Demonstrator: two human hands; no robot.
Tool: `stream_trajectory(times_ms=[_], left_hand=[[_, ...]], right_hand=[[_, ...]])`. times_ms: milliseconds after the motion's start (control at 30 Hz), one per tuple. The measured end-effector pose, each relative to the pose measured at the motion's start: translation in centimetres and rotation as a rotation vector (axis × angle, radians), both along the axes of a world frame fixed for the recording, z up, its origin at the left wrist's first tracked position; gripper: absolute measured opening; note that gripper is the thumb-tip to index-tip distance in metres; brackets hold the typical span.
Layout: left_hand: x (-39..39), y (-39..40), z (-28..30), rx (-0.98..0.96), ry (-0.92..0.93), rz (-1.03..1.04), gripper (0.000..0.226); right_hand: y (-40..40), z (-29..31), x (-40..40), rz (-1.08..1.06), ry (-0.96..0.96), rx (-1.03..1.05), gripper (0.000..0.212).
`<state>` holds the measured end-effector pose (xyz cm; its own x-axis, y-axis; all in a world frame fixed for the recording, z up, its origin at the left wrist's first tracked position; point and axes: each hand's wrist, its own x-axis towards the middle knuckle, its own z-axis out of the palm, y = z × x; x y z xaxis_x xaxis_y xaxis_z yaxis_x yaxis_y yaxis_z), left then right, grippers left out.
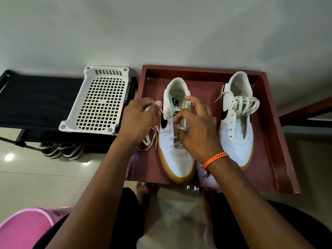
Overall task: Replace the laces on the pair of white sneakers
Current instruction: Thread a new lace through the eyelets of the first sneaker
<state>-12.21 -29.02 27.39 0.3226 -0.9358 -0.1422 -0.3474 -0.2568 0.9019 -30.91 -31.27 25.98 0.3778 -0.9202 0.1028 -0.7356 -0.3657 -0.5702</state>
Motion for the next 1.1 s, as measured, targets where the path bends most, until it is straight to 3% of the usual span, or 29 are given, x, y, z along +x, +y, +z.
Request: stream_trajectory(times_ms=[100,233,333,500,567,633,700,967,1100], left_hand=[[0.3,-0.1,0.0,-0.024,-0.069,0.092,0.03],[-0.1,-0.2,-0.4,-0.026,-0.189,0.14,0.006],[-0.1,-0.1,-0.9,-0.121,-0.343,0.117,0.015],[-1.1,0.0,-0.4,-0.182,-0.404,0.086,0.012],[-1.4,-0.1,-0.1,-0.231,-0.309,0.029,0.014],[-1.7,-0.1,0.4,-0.19,-0.064,-0.054,0.021],[-2.0,0.1,0.6,-0.146,0.106,-0.138,0.027],[-2.2,0.3,1.2,-0.095,0.337,-0.248,0.031],[-1.9,0.5,1.8,-0.144,0.566,-0.236,0.029]], right_hand=[[0.6,0.2,0.5,0.076,-0.106,-0.023,0.02],[1.8,-0.6,1.3,0.112,0.071,0.005,0.019],[2.0,-0.7,1.6,0.104,0.139,-0.042,0.021],[1.7,-0.3,1.6,0.094,0.079,-0.108,0.019],[1.6,-0.2,1.4,0.076,0.052,-0.161,0.013],[1.3,-0.2,1.2,0.035,0.007,-0.256,0.009],[0.9,-0.3,0.9,0.02,-0.09,-0.298,0.017],[-0.5,1.0,-0.4,-0.198,-0.54,-0.314,0.014],[-1.4,1.1,-1.1,-0.342,-0.813,-0.186,0.011]])
